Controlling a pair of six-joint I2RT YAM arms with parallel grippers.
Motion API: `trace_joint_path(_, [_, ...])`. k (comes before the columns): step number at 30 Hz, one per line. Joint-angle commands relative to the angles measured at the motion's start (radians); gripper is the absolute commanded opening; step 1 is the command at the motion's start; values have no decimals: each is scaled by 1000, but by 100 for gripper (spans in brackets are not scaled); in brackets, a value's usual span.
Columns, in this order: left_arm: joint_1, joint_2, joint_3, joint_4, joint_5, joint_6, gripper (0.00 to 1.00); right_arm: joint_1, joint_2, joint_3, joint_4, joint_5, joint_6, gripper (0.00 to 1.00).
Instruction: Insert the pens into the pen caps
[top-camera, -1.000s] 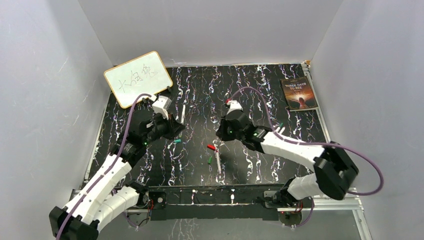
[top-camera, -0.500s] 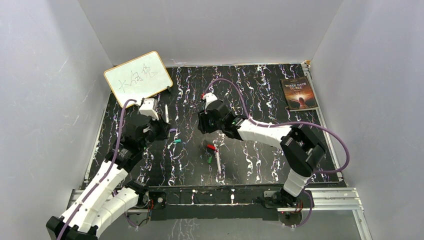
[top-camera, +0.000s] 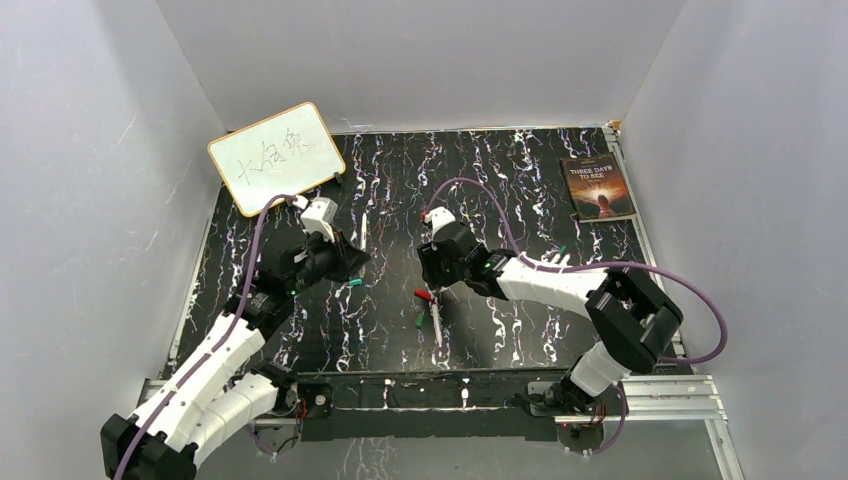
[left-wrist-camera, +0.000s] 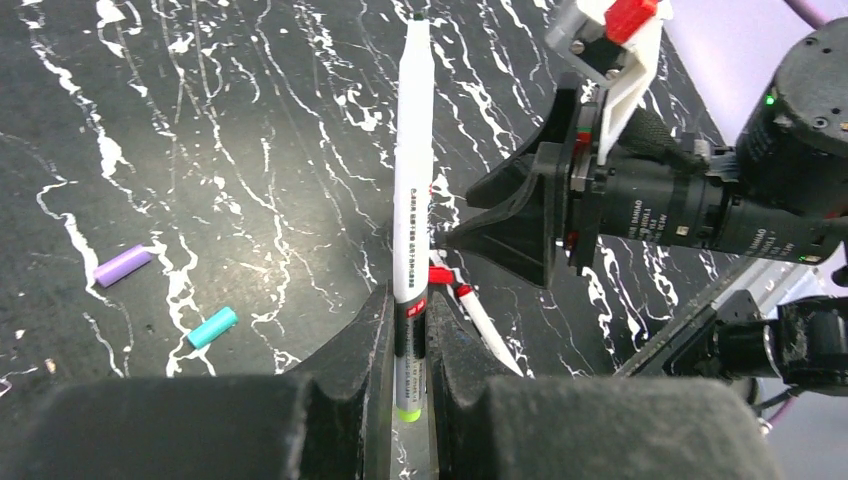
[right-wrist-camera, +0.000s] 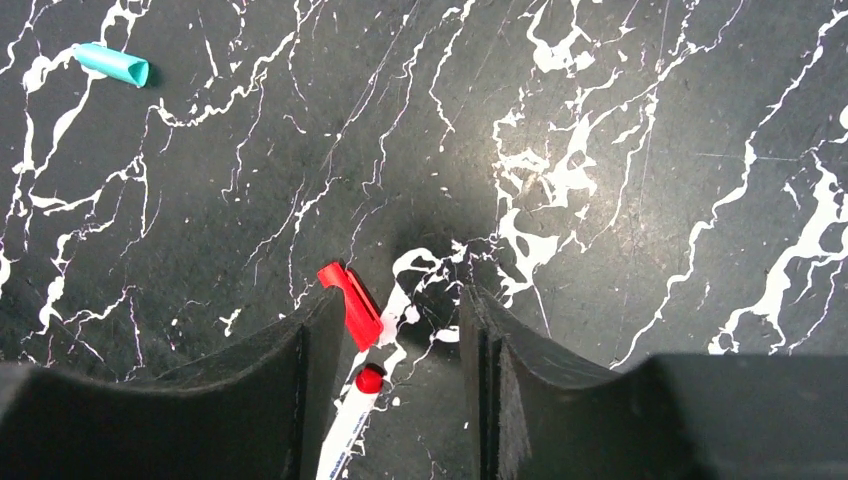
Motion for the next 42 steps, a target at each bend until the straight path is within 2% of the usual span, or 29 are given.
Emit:
trace_joint_path(1, [2, -5, -13, 66, 88, -11, 0, 19, -9, 6, 16, 16, -24, 42])
trace_joint_path(6, [2, -20, -18, 52, 84, -8, 0, 34, 13, 7, 12, 12, -29, 41])
trace_joint_path(13, [2, -14, -29, 62, 91, -9, 0, 50, 42, 2, 15, 7, -41, 48])
trace_joint_path(19, [2, -11, -25, 84, 154, -8, 0, 77, 95, 18, 22, 2, -43, 48])
trace_joint_path(24, [2, -20, -26, 66, 137, -5, 0, 89, 122, 26, 14, 4, -41, 48])
trace_joint_path(28, [2, -32, -37, 63, 132, -8, 0, 90, 130, 32, 1, 18, -30, 40])
trace_joint_path(31, [2, -33, -38, 63, 130, -9, 0, 90, 130, 45, -14, 37, -13, 22])
trace_joint_path(36, [2, -32, -39, 60, 136, -8, 0, 91, 108, 79, -43, 27, -5, 6])
trace_joint_path(38, [2, -34, -40, 60, 136, -9, 0, 91, 96, 89, -54, 32, 0, 2])
trace_joint_path(42, [2, -38, -44, 60, 137, -11, 0, 91, 81, 124, -84, 25, 29, 1])
